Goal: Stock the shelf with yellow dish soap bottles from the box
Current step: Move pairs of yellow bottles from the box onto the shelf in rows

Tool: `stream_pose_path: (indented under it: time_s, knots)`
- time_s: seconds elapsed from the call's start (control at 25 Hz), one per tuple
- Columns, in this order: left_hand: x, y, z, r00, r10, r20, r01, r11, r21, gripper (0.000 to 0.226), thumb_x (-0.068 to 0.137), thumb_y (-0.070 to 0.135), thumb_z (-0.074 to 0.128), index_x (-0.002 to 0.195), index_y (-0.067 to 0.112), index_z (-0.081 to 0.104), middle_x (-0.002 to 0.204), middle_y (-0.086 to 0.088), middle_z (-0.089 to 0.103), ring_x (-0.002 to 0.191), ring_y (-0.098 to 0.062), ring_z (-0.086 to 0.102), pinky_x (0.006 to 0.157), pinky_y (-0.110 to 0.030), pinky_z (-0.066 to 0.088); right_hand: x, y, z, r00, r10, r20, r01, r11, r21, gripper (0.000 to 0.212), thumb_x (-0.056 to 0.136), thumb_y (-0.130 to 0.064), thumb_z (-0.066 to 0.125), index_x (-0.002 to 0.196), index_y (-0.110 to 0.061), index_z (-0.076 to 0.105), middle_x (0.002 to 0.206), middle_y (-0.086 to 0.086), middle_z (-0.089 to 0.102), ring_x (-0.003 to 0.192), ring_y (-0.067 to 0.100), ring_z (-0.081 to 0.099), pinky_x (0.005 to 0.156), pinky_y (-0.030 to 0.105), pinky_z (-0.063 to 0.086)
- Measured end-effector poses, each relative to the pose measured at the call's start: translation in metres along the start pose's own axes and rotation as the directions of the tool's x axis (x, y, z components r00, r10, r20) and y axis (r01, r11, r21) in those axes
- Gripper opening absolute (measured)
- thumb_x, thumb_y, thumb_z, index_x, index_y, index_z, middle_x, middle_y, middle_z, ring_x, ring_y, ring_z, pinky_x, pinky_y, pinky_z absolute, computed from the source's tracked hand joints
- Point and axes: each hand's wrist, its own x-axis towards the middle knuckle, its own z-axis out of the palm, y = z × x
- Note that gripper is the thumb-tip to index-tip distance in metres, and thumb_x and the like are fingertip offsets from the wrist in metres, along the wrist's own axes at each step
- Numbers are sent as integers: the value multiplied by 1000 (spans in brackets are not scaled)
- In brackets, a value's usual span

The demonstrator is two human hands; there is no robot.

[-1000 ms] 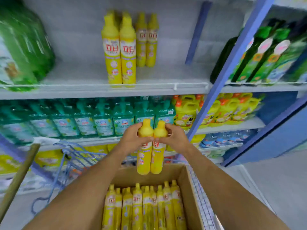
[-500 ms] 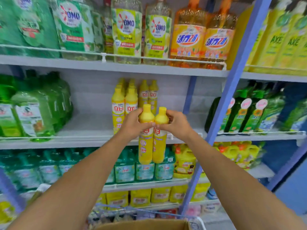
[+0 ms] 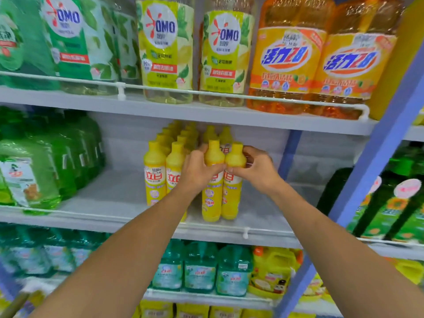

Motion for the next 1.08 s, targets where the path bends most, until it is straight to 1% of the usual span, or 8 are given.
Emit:
stream_pose_path:
  time_s: [0.12,0.2,0.36,0.52,0.64,0.76,0.92,1.08]
  knots:
    - [1,-20,17,999,-30,-20,30,999,12,65,63,61,77,117,28,62,104,6,74,96,-16,71,84,-40,59,-1,25,6,999,6,-41,-4,998,64,47,71,-13,91,112,-22,68,105,0,76,91,10,72,87,35,60]
    - [3,-25,23,999,-3,-35,4,1000,29,70,62,65,76,119,28,61,106,7,73,98,-17,70,84,-39,58,0,35,10,997,43,-65,-35,991,127,51,75,-6,87,121,-14,66,109,3,75,94,13,72,89,34,59]
    - [-15,-36,30,995,-45,-89,46,999,7,68,64,56,85,120,29,58,102,9,74,94,-14,71,80,-38,59,-6,46,20,985,113,-127,-82,970,230,57,76,-4,86,127,-11,61,114,8,74,106,23,72,93,37,58]
    - [-32,-51,40,996,-49,-80,40,993,-108,59,68,37,88,118,25,60,104,8,74,94,-9,70,80,-38,59,-19,52,27,980,145,-139,-106,961,256,57,74,-7,89,123,-8,60,111,7,75,100,15,73,85,31,58]
    - [-48,-73,45,995,-97,-14,92,976,-196,64,69,25,90,126,24,61,111,11,73,100,-2,69,87,-39,59,-28,62,42,971,164,-174,-120,964,239,57,69,-18,93,118,-18,63,108,-1,76,98,12,74,84,31,59]
    - [-61,-90,53,989,-146,3,144,972,-188,67,68,33,89,127,28,60,112,13,73,102,-3,69,89,-39,59,-33,70,46,964,190,-186,-141,958,248,48,71,-26,91,111,-25,65,105,-6,77,97,11,74,84,32,60]
    - [-55,-94,60,985,-163,-55,158,983,-90,68,66,40,90,124,26,58,111,9,72,100,-10,69,85,-40,59,-33,69,35,981,181,-73,-153,944,291,39,79,-16,85,114,-16,66,109,0,76,102,16,73,83,27,58]
    - [-57,-96,68,973,-204,-105,192,975,-111,66,65,36,92,121,28,59,109,10,72,98,-8,69,84,-36,59,-39,63,36,980,189,-69,-164,950,266,45,80,-25,85,120,-17,65,114,-3,75,106,14,72,88,31,59]
